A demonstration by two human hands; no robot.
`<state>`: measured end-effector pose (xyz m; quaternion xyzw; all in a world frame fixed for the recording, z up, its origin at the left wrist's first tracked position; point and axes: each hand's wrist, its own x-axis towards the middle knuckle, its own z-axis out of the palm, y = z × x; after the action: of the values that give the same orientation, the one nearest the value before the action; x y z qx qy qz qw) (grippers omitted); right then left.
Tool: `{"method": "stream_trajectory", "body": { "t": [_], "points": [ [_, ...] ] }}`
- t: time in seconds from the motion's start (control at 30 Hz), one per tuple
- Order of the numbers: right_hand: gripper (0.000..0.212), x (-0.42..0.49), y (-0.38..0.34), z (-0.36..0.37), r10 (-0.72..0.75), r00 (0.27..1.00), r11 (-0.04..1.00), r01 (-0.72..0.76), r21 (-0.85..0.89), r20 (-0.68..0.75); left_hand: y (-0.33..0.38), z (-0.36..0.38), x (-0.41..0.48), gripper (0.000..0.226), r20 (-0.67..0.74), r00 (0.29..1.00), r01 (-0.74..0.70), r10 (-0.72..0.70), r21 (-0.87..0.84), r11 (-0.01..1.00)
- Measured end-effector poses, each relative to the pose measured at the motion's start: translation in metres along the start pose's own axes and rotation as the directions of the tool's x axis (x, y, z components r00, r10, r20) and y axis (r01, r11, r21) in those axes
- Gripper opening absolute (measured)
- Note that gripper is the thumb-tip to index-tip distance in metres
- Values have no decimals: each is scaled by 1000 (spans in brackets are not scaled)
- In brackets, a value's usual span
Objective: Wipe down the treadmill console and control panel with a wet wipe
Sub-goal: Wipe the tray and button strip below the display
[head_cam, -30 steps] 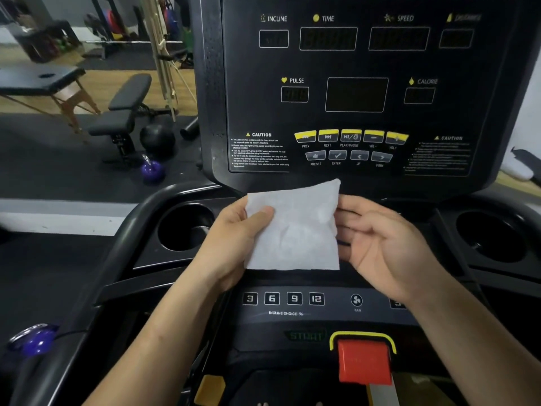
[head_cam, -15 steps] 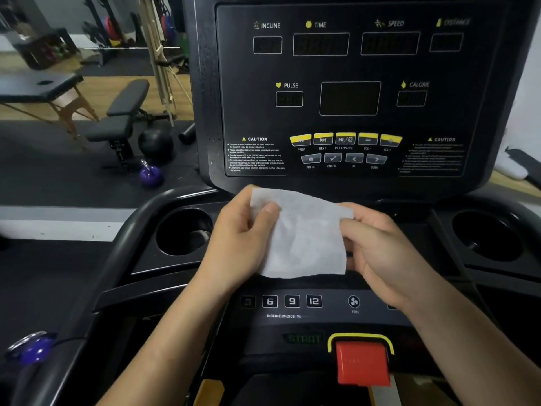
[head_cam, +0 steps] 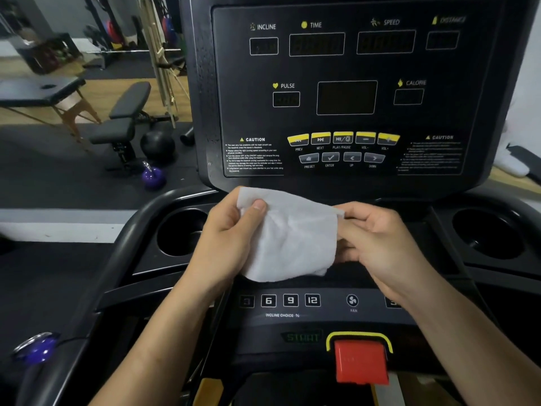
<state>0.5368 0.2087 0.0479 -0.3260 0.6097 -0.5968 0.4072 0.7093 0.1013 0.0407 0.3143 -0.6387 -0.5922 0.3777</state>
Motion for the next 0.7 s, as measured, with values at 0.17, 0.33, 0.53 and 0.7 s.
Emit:
{"method": "stream_trajectory", "body": {
  "t": [0.17,0.33,0.53,0.7],
  "points": [
    [19,3,1,0,83,995,979,-72,191,-53,1,4,1,21,7,998,65,-64,-48,997],
    [56,-1,3,-3,194,946,954,-244,176,258,-2,4,5,19,93,985,162,-148,-164,973],
    [34,0,0,-4,96,985,978,-120,169,142,0,-3,2,51,303,933,270,-196,-223,937],
    [31,0,-1,-9,28,972,980,-72,186,231,1,-7,1,26,278,946,242,-168,-258,935]
  ]
}}
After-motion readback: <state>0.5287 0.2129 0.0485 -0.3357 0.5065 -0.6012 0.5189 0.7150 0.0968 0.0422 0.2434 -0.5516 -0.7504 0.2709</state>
